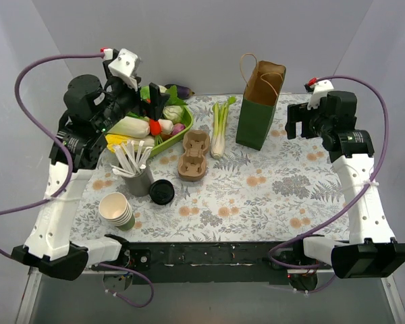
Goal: Pack the takeout coffee
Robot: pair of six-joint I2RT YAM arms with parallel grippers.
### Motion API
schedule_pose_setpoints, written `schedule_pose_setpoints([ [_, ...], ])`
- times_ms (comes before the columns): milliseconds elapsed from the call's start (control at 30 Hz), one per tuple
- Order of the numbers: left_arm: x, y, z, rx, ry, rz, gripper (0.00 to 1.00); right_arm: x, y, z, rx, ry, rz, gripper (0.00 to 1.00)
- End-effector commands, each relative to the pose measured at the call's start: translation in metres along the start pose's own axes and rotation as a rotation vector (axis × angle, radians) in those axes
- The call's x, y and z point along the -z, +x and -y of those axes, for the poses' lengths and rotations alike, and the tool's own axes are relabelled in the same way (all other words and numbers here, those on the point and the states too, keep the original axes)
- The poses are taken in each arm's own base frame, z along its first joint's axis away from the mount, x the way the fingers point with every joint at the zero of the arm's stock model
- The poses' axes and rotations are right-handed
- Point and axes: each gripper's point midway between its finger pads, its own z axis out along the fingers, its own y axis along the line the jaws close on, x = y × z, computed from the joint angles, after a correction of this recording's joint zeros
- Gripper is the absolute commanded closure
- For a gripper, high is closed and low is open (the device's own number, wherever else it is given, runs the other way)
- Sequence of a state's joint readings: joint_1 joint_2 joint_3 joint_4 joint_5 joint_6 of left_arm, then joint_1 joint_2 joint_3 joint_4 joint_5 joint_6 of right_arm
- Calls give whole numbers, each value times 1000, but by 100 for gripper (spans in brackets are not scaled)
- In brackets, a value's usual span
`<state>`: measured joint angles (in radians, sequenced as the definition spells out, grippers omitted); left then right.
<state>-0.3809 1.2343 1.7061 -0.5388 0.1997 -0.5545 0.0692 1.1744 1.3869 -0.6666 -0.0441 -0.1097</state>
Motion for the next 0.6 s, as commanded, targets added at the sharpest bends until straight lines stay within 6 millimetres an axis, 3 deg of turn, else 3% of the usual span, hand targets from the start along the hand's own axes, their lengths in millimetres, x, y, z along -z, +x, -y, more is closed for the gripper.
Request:
schedule_pose_setpoints([
  [0, 27, 61, 11, -19, 63, -293, 2, -6, 2, -15, 47, -108, -9, 2],
  [67, 40, 80, 12, -5, 55, -376, 2, -5, 3, -24, 166, -186, 10, 2],
  [133, 54, 92, 13, -3, 48, -432, 2, 0, 8, -47, 275, -336, 41, 2],
  [333, 83, 119, 15, -11, 48, -572, 2, 4, 26, -96, 369, -555, 46, 4],
  [567, 114, 145, 38, -24, 168, -708, 6, 11, 50, -140, 458, -696, -3, 14],
])
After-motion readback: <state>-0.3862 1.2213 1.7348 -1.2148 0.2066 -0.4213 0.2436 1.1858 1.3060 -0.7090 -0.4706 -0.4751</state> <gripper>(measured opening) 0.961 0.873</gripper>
